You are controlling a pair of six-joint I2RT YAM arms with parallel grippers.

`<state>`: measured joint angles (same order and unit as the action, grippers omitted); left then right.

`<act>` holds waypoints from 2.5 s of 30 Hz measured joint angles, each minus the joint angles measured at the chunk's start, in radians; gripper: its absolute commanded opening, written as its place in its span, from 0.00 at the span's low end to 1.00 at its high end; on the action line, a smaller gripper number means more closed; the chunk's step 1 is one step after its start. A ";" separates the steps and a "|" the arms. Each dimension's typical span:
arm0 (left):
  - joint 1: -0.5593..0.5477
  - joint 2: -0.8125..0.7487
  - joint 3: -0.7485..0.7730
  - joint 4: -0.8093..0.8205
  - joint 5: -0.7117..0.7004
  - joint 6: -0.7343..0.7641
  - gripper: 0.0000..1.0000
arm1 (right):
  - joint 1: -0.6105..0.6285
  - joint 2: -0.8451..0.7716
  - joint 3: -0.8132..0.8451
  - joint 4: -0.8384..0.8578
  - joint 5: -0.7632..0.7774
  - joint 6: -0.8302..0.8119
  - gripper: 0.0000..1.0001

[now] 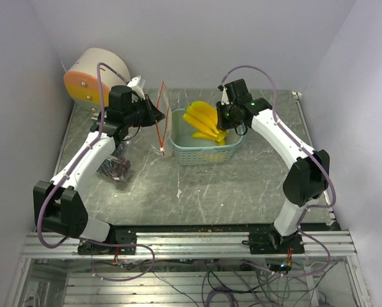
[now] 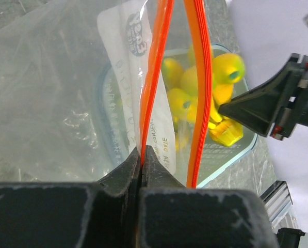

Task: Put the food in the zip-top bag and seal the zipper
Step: Place the fake fruit in the bin, then open the zipper of the food storage bag.

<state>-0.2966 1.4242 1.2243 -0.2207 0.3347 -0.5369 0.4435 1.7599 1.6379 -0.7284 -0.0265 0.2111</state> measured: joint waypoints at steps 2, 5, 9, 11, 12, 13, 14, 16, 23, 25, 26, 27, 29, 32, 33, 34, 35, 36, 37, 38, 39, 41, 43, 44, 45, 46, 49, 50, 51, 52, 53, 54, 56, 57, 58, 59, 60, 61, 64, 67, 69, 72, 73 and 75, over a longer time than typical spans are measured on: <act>-0.005 0.000 0.000 0.005 0.002 -0.003 0.07 | 0.001 0.026 0.021 -0.034 0.018 0.011 0.36; -0.011 0.000 0.000 0.006 0.002 -0.006 0.07 | 0.007 0.066 0.084 -0.062 0.027 0.025 0.45; -0.022 0.000 0.002 0.002 0.000 -0.006 0.07 | 0.041 0.114 0.256 -0.081 0.017 0.062 0.52; -0.029 0.000 0.007 -0.005 -0.002 -0.006 0.07 | 0.068 0.141 0.346 -0.079 -0.002 0.087 0.53; -0.034 0.000 0.012 -0.010 -0.003 -0.005 0.07 | 0.082 0.153 0.381 -0.071 -0.015 0.106 0.54; -0.037 0.000 0.016 -0.010 -0.006 -0.004 0.07 | 0.094 0.165 0.413 -0.062 -0.033 0.129 0.54; -0.041 0.000 0.023 -0.015 -0.009 -0.002 0.07 | 0.107 0.173 0.434 -0.049 -0.054 0.156 0.54; -0.047 0.000 0.031 -0.016 -0.013 -0.002 0.07 | 0.122 0.188 0.456 -0.028 -0.089 0.203 0.55; -0.066 0.005 0.039 -0.016 -0.024 0.004 0.07 | 0.170 0.277 0.518 0.033 -0.169 0.314 0.56; -0.069 0.010 0.039 -0.016 -0.027 0.006 0.07 | 0.182 0.268 0.476 0.067 -0.175 0.333 0.55; -0.069 0.013 0.039 -0.017 -0.029 0.006 0.07 | 0.188 0.258 0.449 0.080 -0.175 0.343 0.55; -0.069 0.015 0.039 -0.018 -0.032 0.006 0.07 | 0.193 0.246 0.425 0.087 -0.169 0.352 0.54; -0.069 0.018 0.039 -0.022 -0.039 0.010 0.07 | 0.197 0.221 0.388 0.094 -0.143 0.360 0.54; -0.071 0.020 0.040 -0.034 -0.057 0.017 0.07 | 0.203 0.169 0.362 0.082 -0.072 0.365 0.54; -0.072 0.020 0.041 -0.041 -0.065 0.020 0.07 | 0.205 0.151 0.362 0.079 -0.047 0.364 0.54; -0.072 0.020 0.042 -0.046 -0.072 0.023 0.07 | 0.206 0.131 0.362 0.075 -0.026 0.364 0.55; -0.072 0.020 0.043 -0.053 -0.082 0.025 0.07 | 0.208 0.111 0.362 0.072 -0.007 0.364 0.54; -0.072 0.020 0.045 -0.058 -0.090 0.027 0.07 | 0.209 0.093 0.361 0.073 0.005 0.364 0.55; -0.072 0.020 0.045 -0.060 -0.093 0.028 0.07 | 0.212 0.075 0.358 0.077 0.015 0.364 0.55; -0.072 0.020 0.045 -0.061 -0.096 0.028 0.07 | 0.215 0.061 0.356 0.080 0.021 0.362 0.55; -0.072 0.020 0.045 -0.061 -0.097 0.028 0.07 | 0.219 0.049 0.355 0.082 0.026 0.360 0.55; -0.072 0.021 0.045 -0.061 -0.099 0.028 0.07 | 0.230 0.042 0.361 0.087 0.024 0.353 0.55; -0.072 0.021 0.045 -0.061 -0.100 0.027 0.07 | 0.238 0.064 0.389 0.077 0.011 0.349 0.55; -0.072 0.021 0.045 -0.061 -0.100 0.027 0.07 | 0.243 0.093 0.419 0.070 -0.001 0.348 0.55; -0.072 0.021 0.045 -0.061 -0.100 0.027 0.07 | 0.246 0.107 0.431 0.069 -0.006 0.348 0.55; -0.072 0.021 0.045 -0.061 -0.100 0.027 0.07 | 0.250 0.130 0.450 0.064 -0.012 0.348 0.55; -0.072 0.021 0.045 -0.063 -0.103 0.027 0.07 | 0.254 0.192 0.479 0.049 -0.023 0.348 0.54; -0.072 0.021 0.047 -0.064 -0.103 0.027 0.07 | 0.256 0.205 0.479 0.045 -0.026 0.348 0.54; -0.072 0.021 0.049 -0.067 -0.103 0.027 0.07 | 0.257 0.218 0.479 0.037 -0.028 0.349 0.53; -0.072 0.021 0.053 -0.072 -0.103 0.027 0.07 | 0.258 0.230 0.479 0.026 -0.029 0.350 0.52; -0.072 0.021 0.058 -0.076 -0.104 0.027 0.07 | 0.258 0.235 0.479 0.019 -0.027 0.350 0.51; -0.072 0.019 0.063 -0.079 -0.105 0.028 0.07 | 0.258 0.241 0.479 0.011 -0.026 0.351 0.50; -0.072 0.014 0.073 -0.092 -0.110 0.029 0.07 | 0.259 0.246 0.479 -0.001 -0.013 0.351 0.48; -0.072 0.010 0.079 -0.098 -0.114 0.030 0.07 | 0.259 0.246 0.479 -0.005 -0.007 0.351 0.48; -0.072 0.005 0.083 -0.106 -0.117 0.032 0.07 | 0.259 0.246 0.479 -0.008 -0.003 0.351 0.46; -0.072 0.000 0.088 -0.114 -0.121 0.033 0.07 | 0.259 0.246 0.481 -0.012 0.000 0.351 0.45; -0.072 -0.006 0.096 -0.125 -0.125 0.035 0.07 | 0.260 0.246 0.484 -0.017 0.003 0.351 0.45; -0.072 -0.012 0.103 -0.130 -0.128 0.036 0.07 | 0.262 0.248 0.489 -0.025 0.006 0.351 0.44; -0.072 -0.032 0.127 -0.142 -0.132 0.039 0.07 | 0.274 0.269 0.522 -0.039 0.018 0.348 0.39; -0.072 -0.049 0.149 -0.154 -0.136 0.042 0.07 | 0.298 0.306 0.571 -0.052 0.028 0.335 0.32; -0.072 -0.052 0.183 -0.193 -0.154 0.058 0.07 | 0.312 0.330 0.600 -0.066 0.047 0.327 0.30; -0.074 -0.052 0.255 -0.280 -0.222 0.106 0.07 | 0.330 0.342 0.603 -0.092 0.105 0.312 0.25; -0.074 -0.052 0.285 -0.319 -0.262 0.130 0.07 | 0.330 0.340 0.592 -0.095 0.124 0.308 0.24; -0.074 -0.055 0.345 -0.399 -0.371 0.172 0.07 | 0.325 0.317 0.533 -0.093 0.166 0.304 0.24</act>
<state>-0.3702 1.3693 1.5696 -0.6193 -0.0360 -0.3653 0.7681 2.0766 2.1704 -0.8215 0.1390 0.5148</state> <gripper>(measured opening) 0.075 0.250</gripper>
